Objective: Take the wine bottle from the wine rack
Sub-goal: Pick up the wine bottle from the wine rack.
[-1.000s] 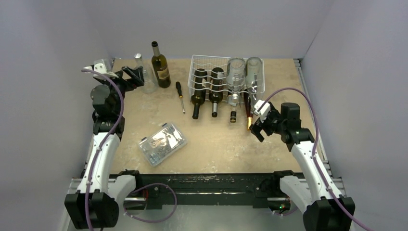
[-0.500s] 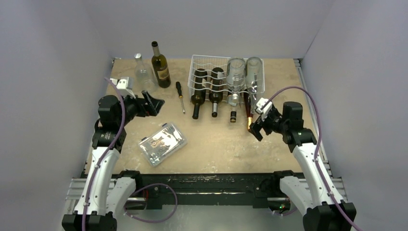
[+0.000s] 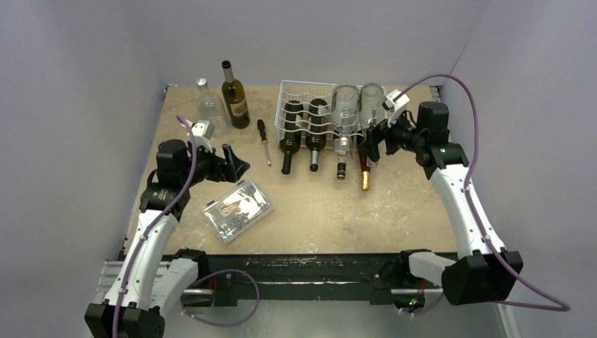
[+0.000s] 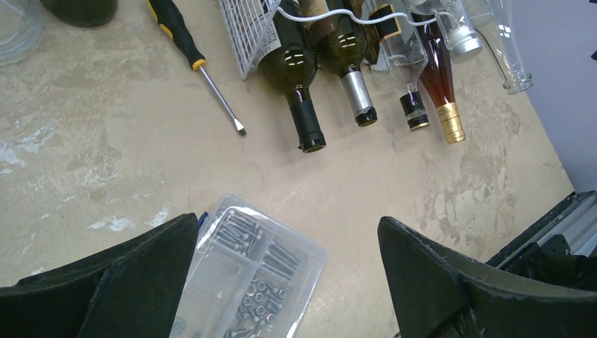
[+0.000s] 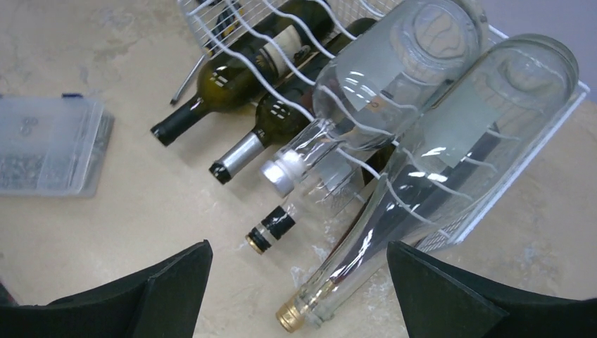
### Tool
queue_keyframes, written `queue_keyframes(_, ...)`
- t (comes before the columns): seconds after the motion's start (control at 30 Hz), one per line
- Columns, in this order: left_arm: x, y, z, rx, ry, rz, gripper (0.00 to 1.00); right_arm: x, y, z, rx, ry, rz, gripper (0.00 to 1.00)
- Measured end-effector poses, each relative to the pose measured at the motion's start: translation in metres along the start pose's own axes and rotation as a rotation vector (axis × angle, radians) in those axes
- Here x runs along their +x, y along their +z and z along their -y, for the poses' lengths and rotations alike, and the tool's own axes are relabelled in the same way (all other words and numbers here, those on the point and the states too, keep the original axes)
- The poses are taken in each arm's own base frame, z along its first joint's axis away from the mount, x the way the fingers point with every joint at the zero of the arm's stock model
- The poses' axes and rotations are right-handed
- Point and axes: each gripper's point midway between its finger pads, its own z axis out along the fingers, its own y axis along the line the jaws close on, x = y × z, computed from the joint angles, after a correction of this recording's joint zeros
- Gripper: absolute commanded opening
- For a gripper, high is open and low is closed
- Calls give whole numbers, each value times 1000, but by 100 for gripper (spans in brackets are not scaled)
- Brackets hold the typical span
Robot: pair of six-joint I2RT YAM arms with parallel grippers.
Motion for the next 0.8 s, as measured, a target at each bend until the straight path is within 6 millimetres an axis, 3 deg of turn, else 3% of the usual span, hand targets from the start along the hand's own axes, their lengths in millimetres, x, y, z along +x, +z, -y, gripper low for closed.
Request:
queue_keyframes(0.3,10,12,-8,-9,-32,-54,100,16,24,37,174,262,-72,99)
queue_keyframes(0.5,22,25,-12,3,-81,-113,100,13,27,45,242,370,-28,99)
queue_keyframes(0.8,26,31,-7,45,-121,-139,100,43,35,50,321,511,-53,97)
